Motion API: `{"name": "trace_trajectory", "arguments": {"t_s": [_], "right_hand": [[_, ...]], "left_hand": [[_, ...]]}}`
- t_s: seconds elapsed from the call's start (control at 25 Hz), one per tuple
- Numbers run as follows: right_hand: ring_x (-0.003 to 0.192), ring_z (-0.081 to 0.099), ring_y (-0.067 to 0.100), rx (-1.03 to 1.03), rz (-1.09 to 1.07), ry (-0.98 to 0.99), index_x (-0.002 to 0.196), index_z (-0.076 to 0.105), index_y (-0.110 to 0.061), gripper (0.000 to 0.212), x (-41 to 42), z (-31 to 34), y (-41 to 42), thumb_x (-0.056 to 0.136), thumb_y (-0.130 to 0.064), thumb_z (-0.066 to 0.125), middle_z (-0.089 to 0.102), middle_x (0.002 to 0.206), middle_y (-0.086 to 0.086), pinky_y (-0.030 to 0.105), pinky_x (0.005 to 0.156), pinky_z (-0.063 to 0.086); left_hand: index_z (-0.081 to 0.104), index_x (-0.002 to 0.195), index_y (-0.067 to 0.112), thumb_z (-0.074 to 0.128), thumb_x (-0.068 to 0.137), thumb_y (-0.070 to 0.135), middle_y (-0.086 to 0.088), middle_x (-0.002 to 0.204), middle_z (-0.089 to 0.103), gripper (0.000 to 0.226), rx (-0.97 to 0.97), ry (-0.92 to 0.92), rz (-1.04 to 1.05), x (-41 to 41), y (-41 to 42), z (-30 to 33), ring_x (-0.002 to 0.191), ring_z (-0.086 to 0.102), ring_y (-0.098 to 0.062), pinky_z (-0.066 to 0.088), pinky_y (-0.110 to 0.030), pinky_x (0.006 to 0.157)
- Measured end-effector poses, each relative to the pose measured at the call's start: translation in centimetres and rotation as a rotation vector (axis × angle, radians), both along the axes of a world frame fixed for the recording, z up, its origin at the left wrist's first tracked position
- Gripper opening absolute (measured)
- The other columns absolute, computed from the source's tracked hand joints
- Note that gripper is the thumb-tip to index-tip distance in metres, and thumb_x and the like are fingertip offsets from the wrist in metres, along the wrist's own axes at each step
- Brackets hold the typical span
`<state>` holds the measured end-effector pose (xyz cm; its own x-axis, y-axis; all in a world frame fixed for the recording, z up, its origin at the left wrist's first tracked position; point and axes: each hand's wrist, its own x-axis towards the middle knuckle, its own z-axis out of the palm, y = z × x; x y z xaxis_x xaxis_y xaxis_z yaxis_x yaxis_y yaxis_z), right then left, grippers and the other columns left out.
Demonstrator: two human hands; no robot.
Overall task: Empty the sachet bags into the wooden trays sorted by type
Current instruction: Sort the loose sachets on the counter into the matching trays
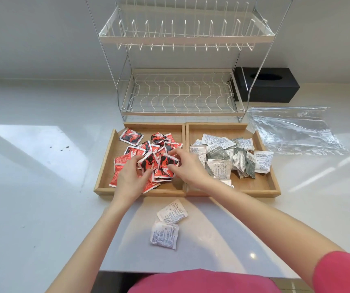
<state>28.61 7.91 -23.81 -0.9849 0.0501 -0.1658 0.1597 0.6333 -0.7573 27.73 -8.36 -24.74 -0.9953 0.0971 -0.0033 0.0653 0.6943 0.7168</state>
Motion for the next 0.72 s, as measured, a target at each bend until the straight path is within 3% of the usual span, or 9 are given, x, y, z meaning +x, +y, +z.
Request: {"name": "trace_trajectory", "arguments": {"t_s": [0.12,0.2,0.28,0.4,0.52,0.6,0.72], "right_hand": [[0.099,0.055,0.028,0.329,0.116,0.028,0.109,0.053,-0.009,0.026,-0.1,-1.1,-0.4,0.086,-0.021,0.054,0.059,0.11,0.01,0.035,0.076,0.043],[0.103,0.052,0.028,0.437,0.147,0.068,0.111,0.05,-0.009,0.028,-0.4,-1.3,-0.9,0.087,-0.022,0.052,0.056,0.11,0.01,0.036,0.073,0.042],[0.109,0.047,0.027,0.48,0.163,0.125,0.116,0.048,-0.01,0.033,-0.4,-1.0,-1.1,0.087,-0.024,0.052,0.052,0.114,0.01,0.037,0.074,0.044],[0.11,0.045,0.025,0.399,0.132,0.218,0.122,0.047,-0.012,0.038,1.0,-0.4,-0.7,0.087,-0.026,0.052,0.049,0.116,0.011,0.039,0.078,0.046],[0.1,0.055,0.023,0.197,0.194,0.237,0.111,0.058,-0.012,0.027,3.9,0.1,-0.1,0.086,-0.022,0.054,0.058,0.105,0.009,0.036,0.077,0.047],[0.097,0.059,0.023,0.188,0.322,0.15,0.106,0.063,-0.013,0.022,5.7,-0.3,0.1,0.087,-0.02,0.053,0.063,0.103,0.007,0.039,0.081,0.048],[0.115,0.052,0.021,0.23,0.455,-0.006,0.119,0.057,-0.015,0.033,7.8,-1.7,-0.4,0.086,-0.018,0.05,0.058,0.124,0.004,0.038,0.095,0.042]], "left_hand": [[0.052,0.12,0.008,0.058,0.084,0.016,-0.016,0.106,0.057,0.037,-0.079,0.016,-0.071,0.3,0.0,-1.6,0.098,0.054,-0.031,0.029,-0.021,0.069],[0.052,0.121,0.01,0.056,0.085,0.016,-0.016,0.106,0.056,0.036,-0.113,0.021,-0.087,0.1,0.2,-1.8,0.099,0.054,-0.032,0.031,-0.022,0.071],[0.048,0.124,0.01,0.059,0.083,0.017,-0.017,0.112,0.054,0.044,-0.144,0.029,-0.091,-0.3,0.4,-1.4,0.104,0.051,-0.032,0.039,-0.031,0.082],[0.049,0.12,0.006,0.067,0.077,0.018,-0.018,0.108,0.055,0.048,-0.174,0.184,-0.069,0.5,-0.1,-0.6,0.103,0.05,-0.032,0.039,-0.037,0.088],[0.055,0.1,0.006,0.07,0.074,0.013,-0.007,0.091,0.056,0.031,-0.067,0.265,-0.147,3.5,-1.1,-0.5,0.086,0.054,-0.027,0.037,-0.025,0.078],[0.056,0.092,0.008,0.072,0.073,0.016,0.001,0.086,0.054,0.026,-0.062,0.174,-0.239,5.7,-1.7,-1.3,0.082,0.055,-0.025,0.037,-0.022,0.075],[0.056,0.101,0.011,0.072,0.07,0.035,-0.001,0.097,0.057,0.042,-0.168,-0.072,-0.288,8.4,-2.0,-3.1,0.093,0.052,-0.022,0.038,-0.032,0.08]]}}
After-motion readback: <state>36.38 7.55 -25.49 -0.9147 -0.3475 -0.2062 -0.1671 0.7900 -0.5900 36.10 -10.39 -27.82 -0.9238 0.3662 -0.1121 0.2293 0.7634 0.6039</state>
